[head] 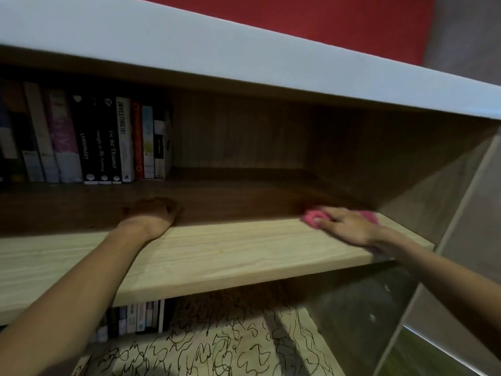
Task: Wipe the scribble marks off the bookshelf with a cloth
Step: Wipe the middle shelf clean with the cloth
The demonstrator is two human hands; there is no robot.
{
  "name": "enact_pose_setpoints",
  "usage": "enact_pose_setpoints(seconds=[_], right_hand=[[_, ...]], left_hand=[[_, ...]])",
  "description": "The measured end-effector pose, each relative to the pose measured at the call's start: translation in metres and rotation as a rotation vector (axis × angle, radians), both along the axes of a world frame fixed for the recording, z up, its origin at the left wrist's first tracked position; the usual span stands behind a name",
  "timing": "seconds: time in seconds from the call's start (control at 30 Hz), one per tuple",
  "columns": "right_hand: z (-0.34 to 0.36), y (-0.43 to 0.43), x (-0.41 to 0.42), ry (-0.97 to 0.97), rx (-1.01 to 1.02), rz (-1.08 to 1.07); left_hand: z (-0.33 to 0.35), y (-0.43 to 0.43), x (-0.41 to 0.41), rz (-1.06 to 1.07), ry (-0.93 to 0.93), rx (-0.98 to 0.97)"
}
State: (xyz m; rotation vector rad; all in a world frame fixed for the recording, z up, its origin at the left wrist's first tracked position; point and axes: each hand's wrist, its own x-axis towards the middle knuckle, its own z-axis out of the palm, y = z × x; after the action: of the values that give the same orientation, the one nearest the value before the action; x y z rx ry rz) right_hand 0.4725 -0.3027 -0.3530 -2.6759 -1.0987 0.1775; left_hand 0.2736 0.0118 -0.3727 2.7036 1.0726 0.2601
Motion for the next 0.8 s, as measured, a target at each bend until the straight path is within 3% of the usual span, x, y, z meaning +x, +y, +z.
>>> enact_pose_setpoints(seconds=[0.13,0.27,0.43,0.63,0.8], right_hand=[[0.008,-0.002,0.058,0.004,-0.003,-0.281],[0.003,0.047,0.09,-0.135,-0.048,-0.324],[-0.002,0.114,0.076,-0.131,-0.038,-0.26],[-0.003,0.194,0.016,-0.117,-0.092,0.119],[-0.006,0.176,-0.019,-0.163,-0.069,0.518]], left_hand=[[-0.004,0.009,0.006,-0.003,0.069,0.023],[-0.005,0.014,0.012,0.005,0.103,0.064],[-0.003,0.009,0.017,0.024,0.125,0.059],[-0.005,0.017,0.017,0.011,0.117,0.025],[0.002,0.007,0.014,0.022,0.119,0.036]])
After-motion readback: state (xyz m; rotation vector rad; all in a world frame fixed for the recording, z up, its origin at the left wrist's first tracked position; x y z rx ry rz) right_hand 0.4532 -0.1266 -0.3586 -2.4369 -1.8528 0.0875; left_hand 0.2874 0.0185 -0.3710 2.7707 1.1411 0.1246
